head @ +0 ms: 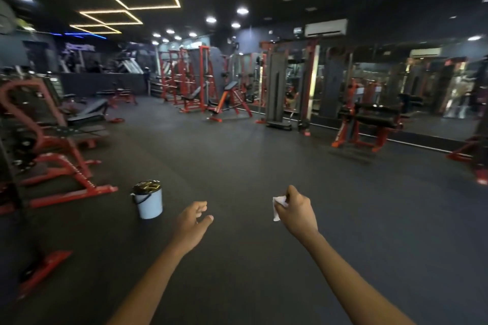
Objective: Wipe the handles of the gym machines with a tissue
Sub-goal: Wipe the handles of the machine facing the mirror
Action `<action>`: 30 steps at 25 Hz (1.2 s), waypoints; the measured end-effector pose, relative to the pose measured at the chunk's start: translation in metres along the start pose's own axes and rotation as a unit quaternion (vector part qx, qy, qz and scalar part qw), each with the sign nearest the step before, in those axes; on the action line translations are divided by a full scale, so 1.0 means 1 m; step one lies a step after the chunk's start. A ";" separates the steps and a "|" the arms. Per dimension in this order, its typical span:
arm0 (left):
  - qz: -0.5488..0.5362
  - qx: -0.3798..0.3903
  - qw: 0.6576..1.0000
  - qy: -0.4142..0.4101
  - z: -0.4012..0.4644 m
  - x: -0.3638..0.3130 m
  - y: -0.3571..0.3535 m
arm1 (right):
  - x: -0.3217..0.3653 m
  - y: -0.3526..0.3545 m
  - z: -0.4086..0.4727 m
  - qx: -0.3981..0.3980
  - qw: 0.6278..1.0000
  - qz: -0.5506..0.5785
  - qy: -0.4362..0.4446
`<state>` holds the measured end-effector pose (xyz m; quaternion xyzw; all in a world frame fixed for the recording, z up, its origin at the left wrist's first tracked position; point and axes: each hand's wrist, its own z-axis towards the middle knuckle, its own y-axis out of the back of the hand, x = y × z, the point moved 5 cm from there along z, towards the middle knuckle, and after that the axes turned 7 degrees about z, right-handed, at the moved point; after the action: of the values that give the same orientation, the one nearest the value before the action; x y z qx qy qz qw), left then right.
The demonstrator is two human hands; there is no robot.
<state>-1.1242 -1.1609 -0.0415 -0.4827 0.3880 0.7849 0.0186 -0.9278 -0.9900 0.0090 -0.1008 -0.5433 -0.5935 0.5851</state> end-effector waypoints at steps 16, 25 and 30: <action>0.047 -0.114 0.984 0.128 0.241 0.117 0.072 | 0.009 -0.254 0.268 0.139 0.985 0.096 0.040; 0.102 -0.223 0.949 0.196 0.383 0.169 0.115 | 0.048 -0.393 0.437 0.227 0.955 0.123 0.148; 0.119 -0.239 0.938 0.220 0.458 0.191 0.119 | 0.072 -0.465 0.514 0.268 0.933 0.144 0.190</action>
<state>-1.6141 -1.0224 -0.0118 -0.5836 0.2377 0.7256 -0.2766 -1.5881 -0.7678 0.0180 0.0969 -0.5409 -0.3428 0.7619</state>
